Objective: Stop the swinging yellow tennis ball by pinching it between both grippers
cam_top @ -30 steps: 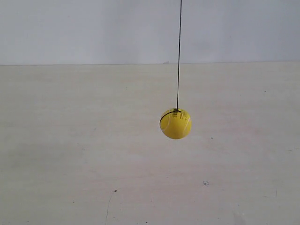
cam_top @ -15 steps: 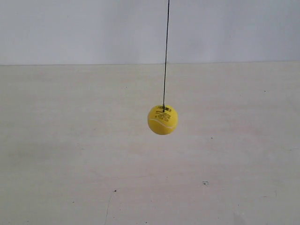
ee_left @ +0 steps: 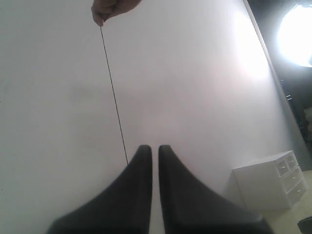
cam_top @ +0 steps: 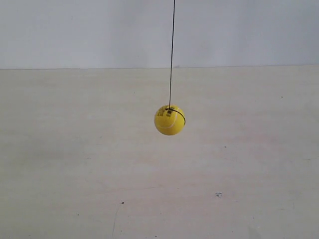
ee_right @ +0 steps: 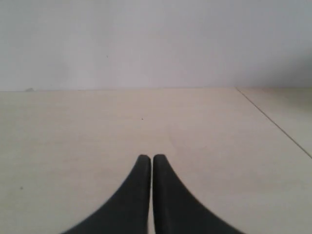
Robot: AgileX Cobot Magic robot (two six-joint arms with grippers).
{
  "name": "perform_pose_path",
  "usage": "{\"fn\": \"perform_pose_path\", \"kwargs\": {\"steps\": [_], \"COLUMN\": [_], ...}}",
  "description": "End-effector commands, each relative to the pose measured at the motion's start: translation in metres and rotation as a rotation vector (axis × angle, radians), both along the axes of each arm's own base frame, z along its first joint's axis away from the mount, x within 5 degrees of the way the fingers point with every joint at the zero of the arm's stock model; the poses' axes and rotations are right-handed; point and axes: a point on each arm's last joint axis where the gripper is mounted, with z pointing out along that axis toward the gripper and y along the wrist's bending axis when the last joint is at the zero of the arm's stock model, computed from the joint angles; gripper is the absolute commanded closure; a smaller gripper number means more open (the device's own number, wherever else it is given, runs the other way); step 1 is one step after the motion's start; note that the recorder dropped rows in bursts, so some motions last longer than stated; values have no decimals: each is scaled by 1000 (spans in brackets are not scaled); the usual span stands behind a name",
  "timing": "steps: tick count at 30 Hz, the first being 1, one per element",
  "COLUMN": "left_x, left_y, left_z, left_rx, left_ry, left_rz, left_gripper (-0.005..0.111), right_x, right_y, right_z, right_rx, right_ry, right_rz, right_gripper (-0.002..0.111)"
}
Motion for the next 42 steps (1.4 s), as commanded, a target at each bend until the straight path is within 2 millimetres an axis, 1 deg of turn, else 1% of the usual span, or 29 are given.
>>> {"fn": "perform_pose_path", "kwargs": {"steps": [1,26,30,32,34,37,42], "left_x": [-1,-1,1,5,14,28,44], "left_y": [0,0,0,1,8,18,29], "left_z": [-1,-1,-5,-10,-16,-29,-55], "left_rx": [-10,-9,24,37,-30,-98,-92], "left_ry": [8,7,-24,-46,-12,123,333], "left_rz": [-10,-9,24,78,169,318,546], "left_gripper": [102,102,102,102,102,102,102], "right_x": [-2,-2,-2,-2,-2,-2,-2], "right_y": [-1,-1,-1,-1,-1,-1,-1], "right_z": [-11,-11,-11,-11,-11,-11,-11], "right_rx": [-1,3,3,3,3,3,3], "right_ry": [108,106,106,106,106,106,106], "right_rz": [-18,-17,-17,-17,-17,-17,-17], "right_gripper": [108,108,108,108,108,108,108]}}
